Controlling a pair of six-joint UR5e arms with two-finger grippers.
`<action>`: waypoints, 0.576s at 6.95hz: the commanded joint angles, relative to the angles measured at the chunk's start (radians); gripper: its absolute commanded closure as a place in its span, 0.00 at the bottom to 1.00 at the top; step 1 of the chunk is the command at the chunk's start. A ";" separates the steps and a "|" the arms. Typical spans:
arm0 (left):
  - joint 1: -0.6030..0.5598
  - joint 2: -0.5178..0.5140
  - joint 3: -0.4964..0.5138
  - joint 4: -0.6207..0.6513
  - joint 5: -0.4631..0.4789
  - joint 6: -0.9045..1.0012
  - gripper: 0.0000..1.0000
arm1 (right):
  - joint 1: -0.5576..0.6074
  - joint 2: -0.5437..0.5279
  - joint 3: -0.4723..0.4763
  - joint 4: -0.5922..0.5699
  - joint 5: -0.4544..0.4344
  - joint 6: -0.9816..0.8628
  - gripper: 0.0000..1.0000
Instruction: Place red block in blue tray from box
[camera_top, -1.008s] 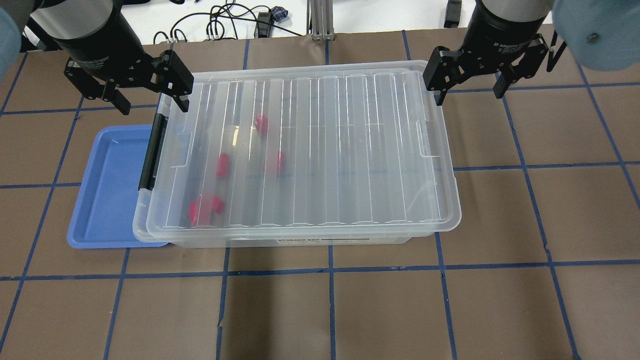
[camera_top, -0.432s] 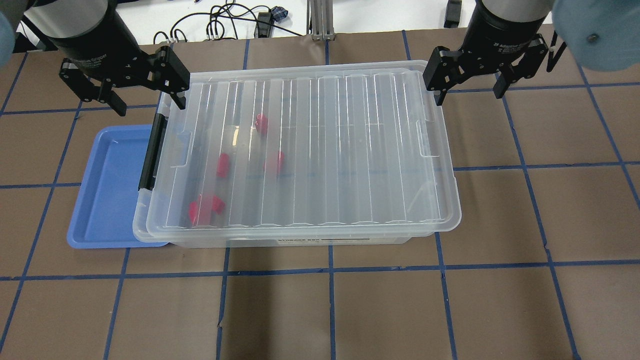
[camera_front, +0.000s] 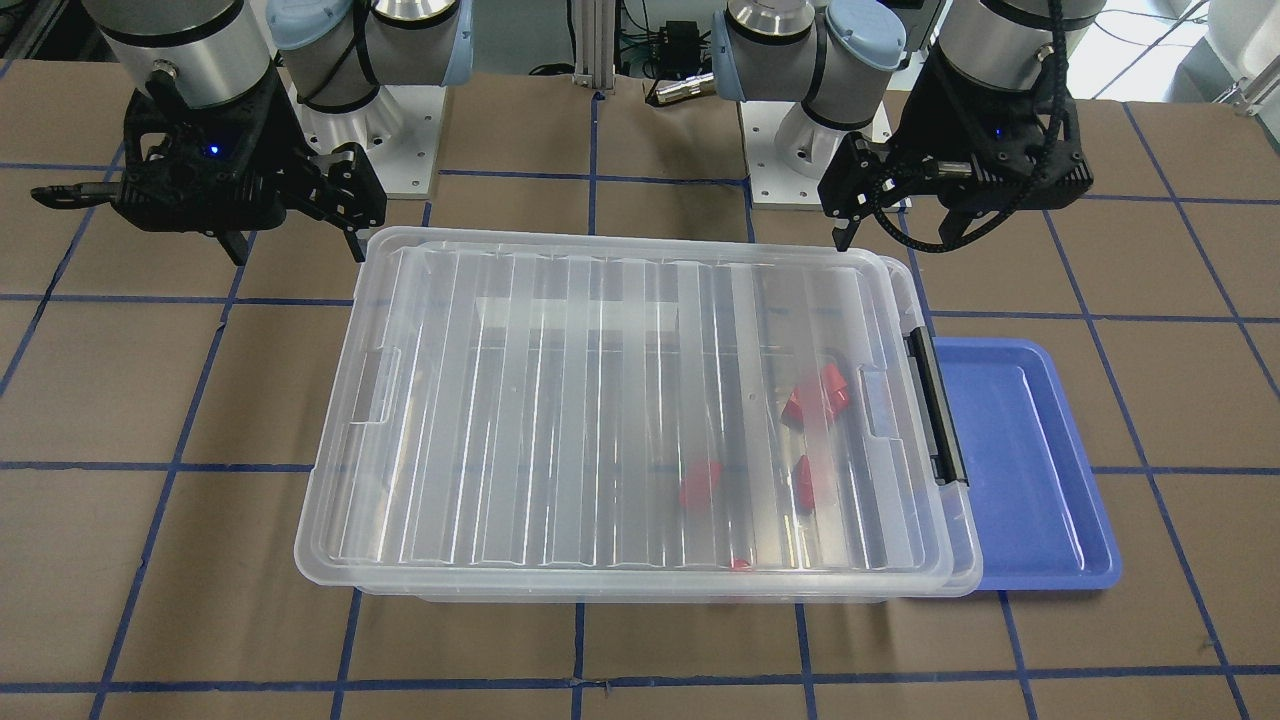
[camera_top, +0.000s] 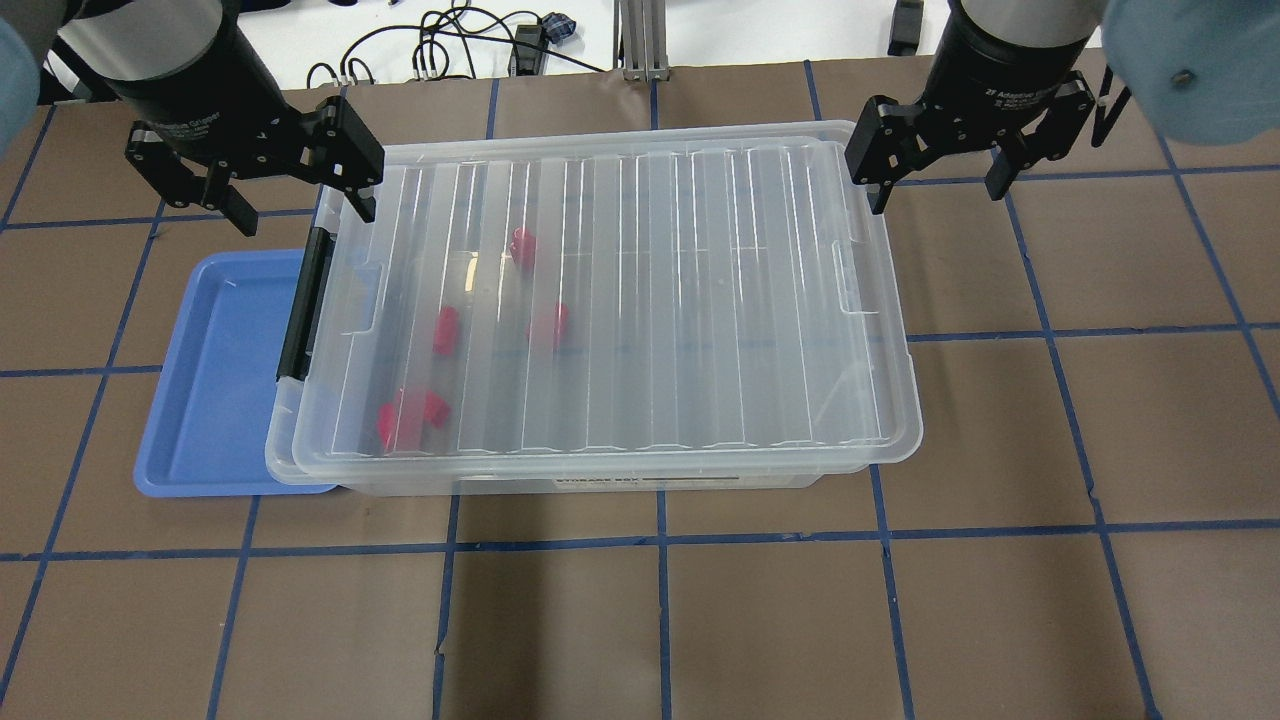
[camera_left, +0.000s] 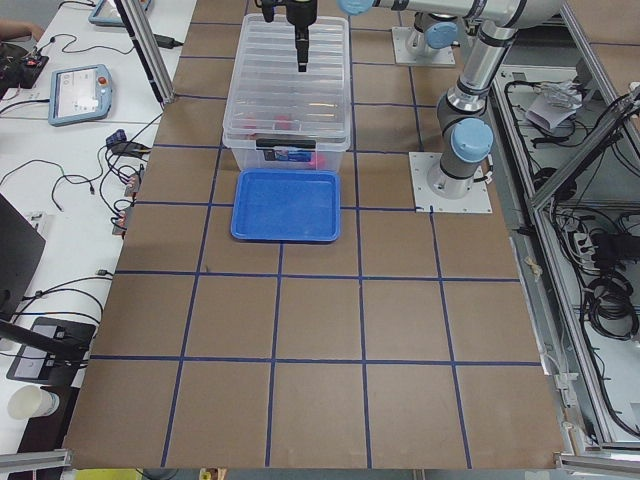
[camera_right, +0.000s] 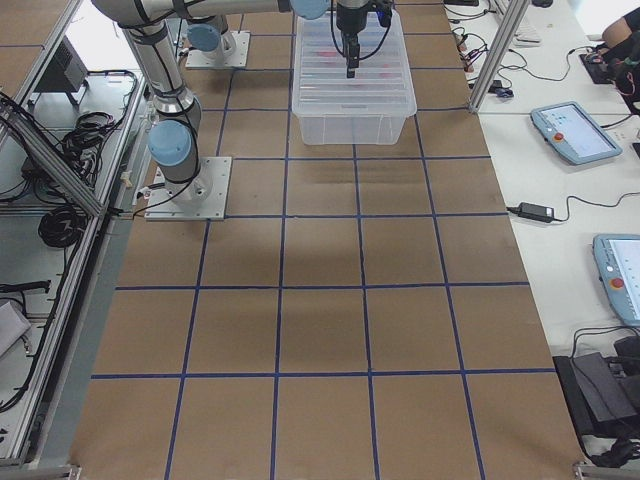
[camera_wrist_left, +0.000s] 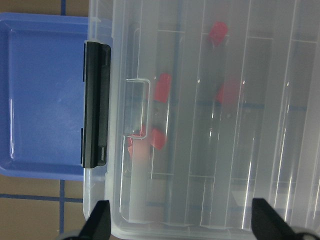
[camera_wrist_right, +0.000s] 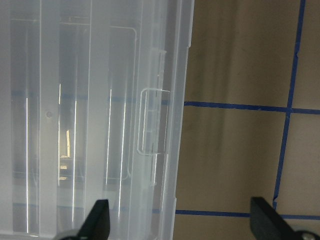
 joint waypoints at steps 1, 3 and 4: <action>0.000 -0.001 -0.001 0.001 -0.001 0.001 0.00 | -0.001 0.000 0.002 -0.001 0.000 -0.001 0.00; 0.000 -0.004 0.001 0.002 -0.001 0.000 0.00 | -0.007 0.002 -0.001 -0.003 0.000 -0.004 0.00; 0.000 -0.004 0.001 0.002 -0.001 0.000 0.00 | -0.009 0.002 -0.007 -0.004 0.002 -0.004 0.00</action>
